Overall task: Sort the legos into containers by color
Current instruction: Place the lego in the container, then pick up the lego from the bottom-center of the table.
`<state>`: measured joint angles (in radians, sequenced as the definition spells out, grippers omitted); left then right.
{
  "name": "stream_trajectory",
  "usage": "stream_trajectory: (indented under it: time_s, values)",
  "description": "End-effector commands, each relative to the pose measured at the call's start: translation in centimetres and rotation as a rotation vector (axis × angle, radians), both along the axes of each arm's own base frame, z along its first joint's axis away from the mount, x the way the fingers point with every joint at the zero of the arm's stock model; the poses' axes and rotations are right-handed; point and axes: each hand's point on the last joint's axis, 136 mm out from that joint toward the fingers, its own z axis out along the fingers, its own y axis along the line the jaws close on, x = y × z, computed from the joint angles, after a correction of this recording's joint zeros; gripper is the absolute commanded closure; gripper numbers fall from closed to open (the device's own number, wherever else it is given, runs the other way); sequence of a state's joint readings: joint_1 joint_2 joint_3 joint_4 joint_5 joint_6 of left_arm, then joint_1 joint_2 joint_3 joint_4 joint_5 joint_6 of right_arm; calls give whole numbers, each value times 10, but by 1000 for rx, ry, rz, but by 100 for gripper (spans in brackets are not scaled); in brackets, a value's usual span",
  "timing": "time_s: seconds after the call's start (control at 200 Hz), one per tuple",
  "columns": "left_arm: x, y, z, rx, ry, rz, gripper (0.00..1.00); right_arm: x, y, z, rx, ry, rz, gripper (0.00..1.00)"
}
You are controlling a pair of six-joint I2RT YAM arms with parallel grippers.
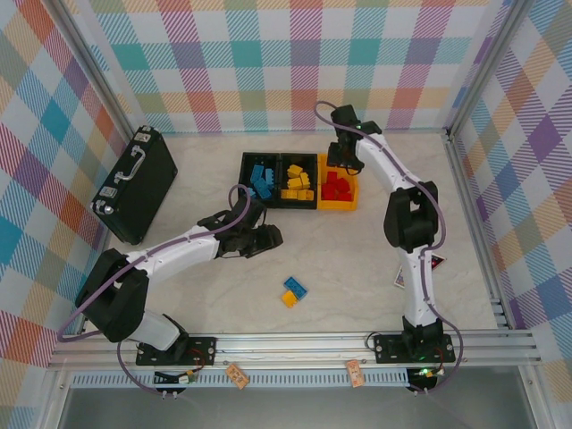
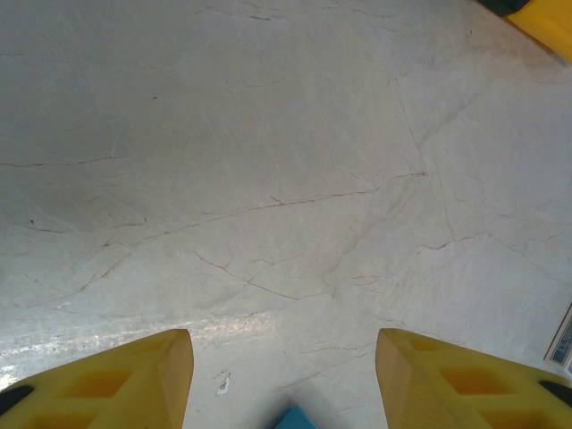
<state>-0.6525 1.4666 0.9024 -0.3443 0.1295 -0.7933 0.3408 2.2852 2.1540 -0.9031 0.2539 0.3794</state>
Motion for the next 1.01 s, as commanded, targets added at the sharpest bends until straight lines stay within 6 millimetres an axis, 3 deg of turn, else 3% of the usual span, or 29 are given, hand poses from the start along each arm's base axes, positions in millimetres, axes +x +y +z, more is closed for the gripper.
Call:
stream_trajectory:
  time_s: [0.0, 0.195, 0.315, 0.445, 0.605, 0.69, 1.0]
  values:
    - [4, -5, 6, -1, -12, 0, 44, 0, -7, -3, -39, 18, -4, 41]
    - [4, -5, 7, -1, -15, 2, 44, 2, -6, 2, -34, 9, 0, 37]
    - [3, -2, 12, 4, -29, 9, 44, -4, 4, 23, -12, -34, 30, 38]
    - [0, 5, 15, 26, -36, 11, 44, -26, 15, 54, 45, -89, 68, 38]
    - [-9, 11, 12, 61, -21, -18, 44, -73, 25, 74, 155, -115, 110, 38]
    - [-15, 15, 10, 91, -18, -31, 44, -104, 31, 72, 219, -99, 147, 38]
    - [-41, 47, 0, 169, 13, 23, 44, -222, 71, 37, 302, 8, 424, 37]
